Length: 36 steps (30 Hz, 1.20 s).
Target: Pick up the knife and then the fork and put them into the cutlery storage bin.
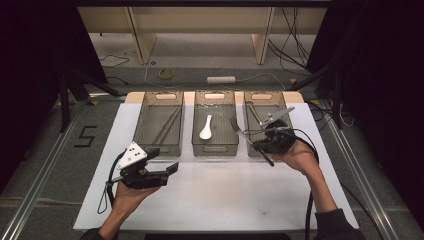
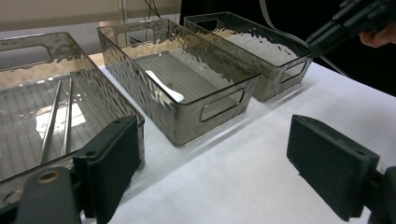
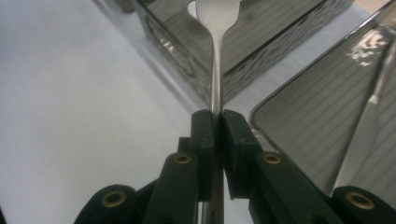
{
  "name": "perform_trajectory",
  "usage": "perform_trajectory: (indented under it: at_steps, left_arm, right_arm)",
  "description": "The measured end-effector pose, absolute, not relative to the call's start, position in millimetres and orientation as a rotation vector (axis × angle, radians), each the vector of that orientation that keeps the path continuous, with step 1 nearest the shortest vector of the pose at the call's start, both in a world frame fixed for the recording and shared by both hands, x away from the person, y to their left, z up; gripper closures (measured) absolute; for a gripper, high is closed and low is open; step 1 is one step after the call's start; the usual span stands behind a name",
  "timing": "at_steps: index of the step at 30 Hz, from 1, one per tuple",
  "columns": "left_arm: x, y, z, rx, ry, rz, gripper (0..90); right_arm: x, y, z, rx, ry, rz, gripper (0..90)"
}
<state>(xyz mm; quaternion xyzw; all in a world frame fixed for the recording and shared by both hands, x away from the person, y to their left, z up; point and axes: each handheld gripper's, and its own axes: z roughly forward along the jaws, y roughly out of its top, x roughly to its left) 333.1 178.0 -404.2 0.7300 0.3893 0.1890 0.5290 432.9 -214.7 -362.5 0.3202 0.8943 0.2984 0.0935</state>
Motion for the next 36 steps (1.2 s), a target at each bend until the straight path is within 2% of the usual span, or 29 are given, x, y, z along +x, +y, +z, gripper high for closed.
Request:
perform_trajectory:
  at_steps: [17,36]
  left_arm:
    - [333,178,-404,1.745,0.928,0.452,16.7]
    - [333,178,-404,1.743,0.927,0.448,16.7]
  right_arm:
    - [488,-230,-340,1.138,2.486,0.852,84.3]
    - [535,-241,-369,1.371,2.363,0.776,84.2]
